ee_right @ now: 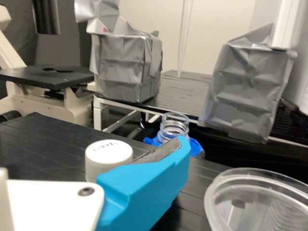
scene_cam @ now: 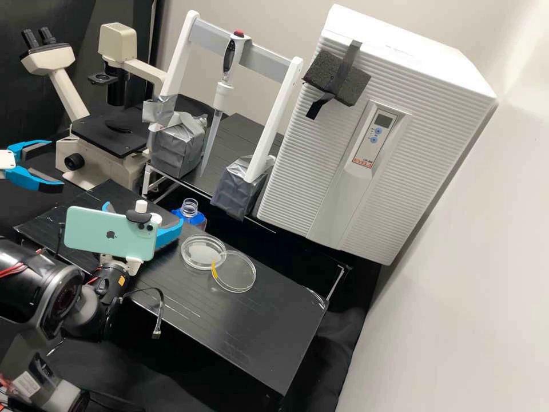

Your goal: Close the bottle

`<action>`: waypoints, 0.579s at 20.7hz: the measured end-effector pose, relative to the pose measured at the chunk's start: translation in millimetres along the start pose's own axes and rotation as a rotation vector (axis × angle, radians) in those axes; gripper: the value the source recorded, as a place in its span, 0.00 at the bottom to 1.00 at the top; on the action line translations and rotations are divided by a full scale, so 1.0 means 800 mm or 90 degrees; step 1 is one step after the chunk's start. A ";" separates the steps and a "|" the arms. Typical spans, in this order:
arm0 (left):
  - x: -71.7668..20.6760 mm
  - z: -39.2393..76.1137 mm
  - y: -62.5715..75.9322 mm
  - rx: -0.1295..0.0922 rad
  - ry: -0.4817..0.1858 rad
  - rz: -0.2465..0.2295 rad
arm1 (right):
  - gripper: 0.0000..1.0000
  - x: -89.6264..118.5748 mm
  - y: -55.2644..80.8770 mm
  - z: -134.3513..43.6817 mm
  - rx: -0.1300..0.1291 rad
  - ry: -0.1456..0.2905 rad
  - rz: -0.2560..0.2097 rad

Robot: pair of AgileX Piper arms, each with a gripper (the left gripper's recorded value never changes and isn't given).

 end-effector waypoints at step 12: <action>0.001 -0.001 -0.004 -0.006 0.000 -0.007 | 0.00 -0.005 0.005 0.002 -0.002 -0.007 0.015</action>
